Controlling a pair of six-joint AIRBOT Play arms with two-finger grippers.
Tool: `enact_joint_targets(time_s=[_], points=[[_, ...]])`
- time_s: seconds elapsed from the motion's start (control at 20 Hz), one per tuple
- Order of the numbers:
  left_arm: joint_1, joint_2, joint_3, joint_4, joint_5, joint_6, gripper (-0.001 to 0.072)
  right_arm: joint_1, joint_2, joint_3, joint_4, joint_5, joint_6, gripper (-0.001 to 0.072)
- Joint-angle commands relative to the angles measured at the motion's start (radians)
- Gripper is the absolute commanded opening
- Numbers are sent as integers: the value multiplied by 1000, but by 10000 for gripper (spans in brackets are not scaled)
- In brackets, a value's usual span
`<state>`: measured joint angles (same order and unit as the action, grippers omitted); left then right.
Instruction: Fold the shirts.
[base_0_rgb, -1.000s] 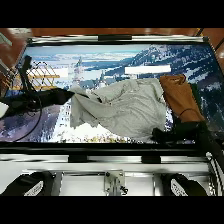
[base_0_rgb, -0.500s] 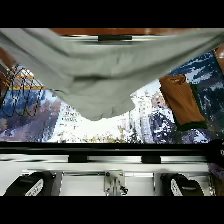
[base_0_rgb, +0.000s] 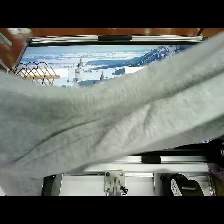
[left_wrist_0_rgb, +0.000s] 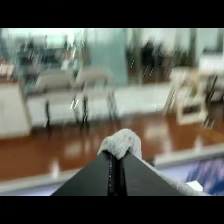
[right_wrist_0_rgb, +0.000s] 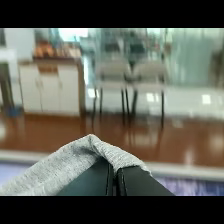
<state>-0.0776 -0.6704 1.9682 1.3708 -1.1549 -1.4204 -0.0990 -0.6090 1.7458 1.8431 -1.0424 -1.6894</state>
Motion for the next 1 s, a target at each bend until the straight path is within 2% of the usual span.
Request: enact_joint_targets(time_s=[0.0,0.1,0.15,0.3,0.4,0.5,0.6,0.7,0.9,0.95], points=[[0,9,-125,160,-330,-36,33,0,-69,-67,-147,-339,93,70],[0,9,-314,159,-352,-37,33,0,-121,-212,-147,-410,98,70],[0,6,-409,159,-316,-37,34,1,-147,-305,-148,-372,101,69],[0,-42,-679,146,-47,-57,33,2,-266,-496,-117,-87,138,70],[0,-128,-772,126,128,-135,33,2,-381,-513,-52,98,195,70],[0,-253,-787,80,233,-204,33,2,-504,-513,75,290,237,70],[-4,-381,-787,-9,307,-213,33,2,-608,-513,190,398,242,70],[-8,-500,-787,-75,319,-213,33,2,-707,-513,261,401,273,70],[-17,-655,-786,-166,288,-212,34,16,-811,-513,281,275,308,95],[-14,-657,-784,-166,278,-212,81,12,-805,-510,277,248,294,97]])
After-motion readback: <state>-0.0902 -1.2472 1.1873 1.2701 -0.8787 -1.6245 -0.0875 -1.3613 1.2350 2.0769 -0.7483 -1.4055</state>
